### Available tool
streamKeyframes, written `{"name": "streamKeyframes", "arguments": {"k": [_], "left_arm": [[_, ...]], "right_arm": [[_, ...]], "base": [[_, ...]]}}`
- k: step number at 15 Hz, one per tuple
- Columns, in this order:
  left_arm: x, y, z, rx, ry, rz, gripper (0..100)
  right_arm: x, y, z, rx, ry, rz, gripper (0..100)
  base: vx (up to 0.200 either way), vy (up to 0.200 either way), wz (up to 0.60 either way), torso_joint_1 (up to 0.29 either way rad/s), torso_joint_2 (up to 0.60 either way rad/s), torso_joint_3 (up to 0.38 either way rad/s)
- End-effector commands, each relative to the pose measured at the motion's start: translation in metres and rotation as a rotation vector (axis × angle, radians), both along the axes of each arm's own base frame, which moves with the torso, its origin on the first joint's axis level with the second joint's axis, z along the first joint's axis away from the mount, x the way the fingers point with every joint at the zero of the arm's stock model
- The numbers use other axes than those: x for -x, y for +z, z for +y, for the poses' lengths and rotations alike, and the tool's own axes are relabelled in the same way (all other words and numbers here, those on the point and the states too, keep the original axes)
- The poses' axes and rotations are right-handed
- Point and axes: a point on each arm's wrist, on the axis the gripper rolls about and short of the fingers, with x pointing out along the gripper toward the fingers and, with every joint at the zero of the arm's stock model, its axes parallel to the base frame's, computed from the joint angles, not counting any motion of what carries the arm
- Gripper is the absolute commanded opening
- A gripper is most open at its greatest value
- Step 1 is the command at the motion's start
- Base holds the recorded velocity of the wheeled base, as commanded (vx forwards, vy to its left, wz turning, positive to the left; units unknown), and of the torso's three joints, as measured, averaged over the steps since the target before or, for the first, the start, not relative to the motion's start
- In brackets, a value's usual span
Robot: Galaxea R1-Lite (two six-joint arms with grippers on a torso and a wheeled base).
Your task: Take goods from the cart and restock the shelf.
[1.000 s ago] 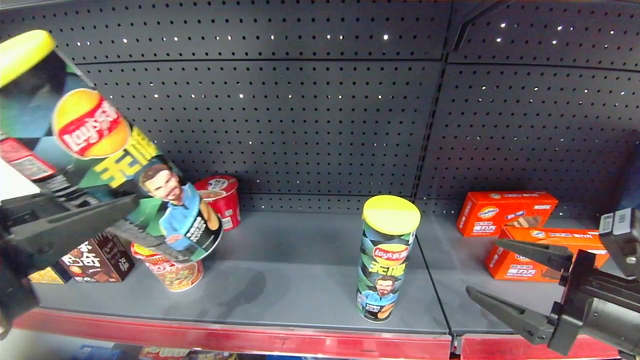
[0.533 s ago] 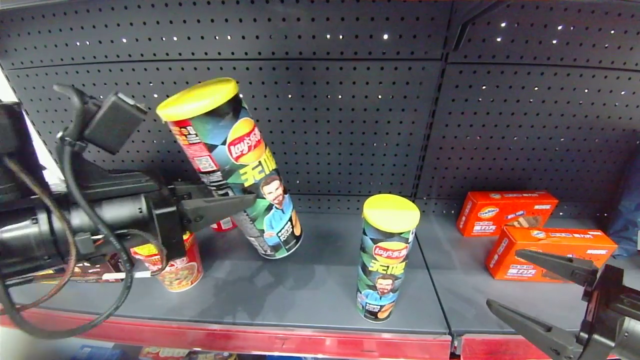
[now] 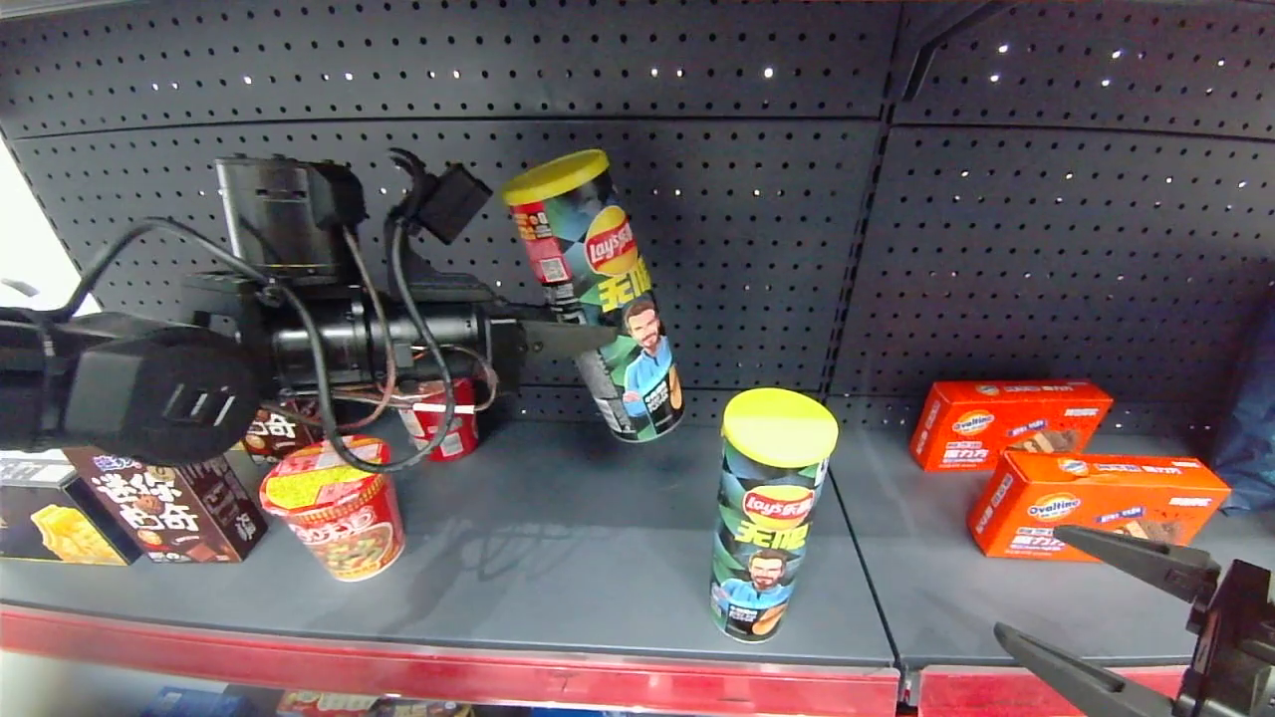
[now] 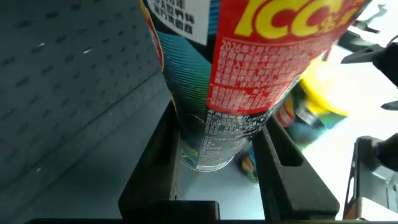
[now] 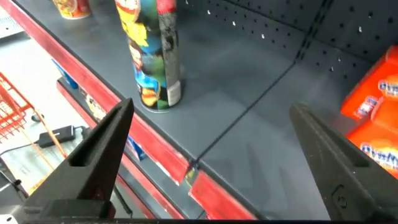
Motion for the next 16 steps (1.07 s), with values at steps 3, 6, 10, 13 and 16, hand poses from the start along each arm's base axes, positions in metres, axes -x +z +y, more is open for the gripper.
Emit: {"name": "streamKeyframes", "arguments": {"k": [3, 6, 10, 13, 16], "left_arm": [[-0.033, -0.038, -0.020, -0.027, -0.038, 0.075, 0], [-0.037, -0.044, -0.022, -0.045, -0.045, 0.104, 0], [-0.043, -0.064, -0.024, -0.146, -0.079, 0.091, 0], [-0.052, -0.066, -0.031, -0.180, -0.101, 0.074, 0], [-0.060, -0.058, -0.044, -0.212, -0.139, 0.049, 0]], "right_arm": [[0.002, -0.001, -0.002, -0.001, -0.010, -0.006, 100], [0.003, -0.001, -0.002, -0.001, -0.008, -0.006, 100], [0.004, -0.004, -0.003, 0.002, -0.002, 0.004, 100], [0.006, -0.004, -0.003, 0.001, -0.001, 0.000, 100], [0.011, -0.009, -0.006, 0.003, -0.001, 0.007, 100]], "base": [[0.000, 0.000, 0.00, 0.000, 0.00, 0.000], [0.000, 0.000, 0.00, 0.000, 0.00, 0.000], [0.000, 0.000, 0.00, 0.000, 0.00, 0.000], [0.000, 0.000, 0.00, 0.000, 0.00, 0.000], [0.000, 0.000, 0.00, 0.000, 0.00, 0.000]]}}
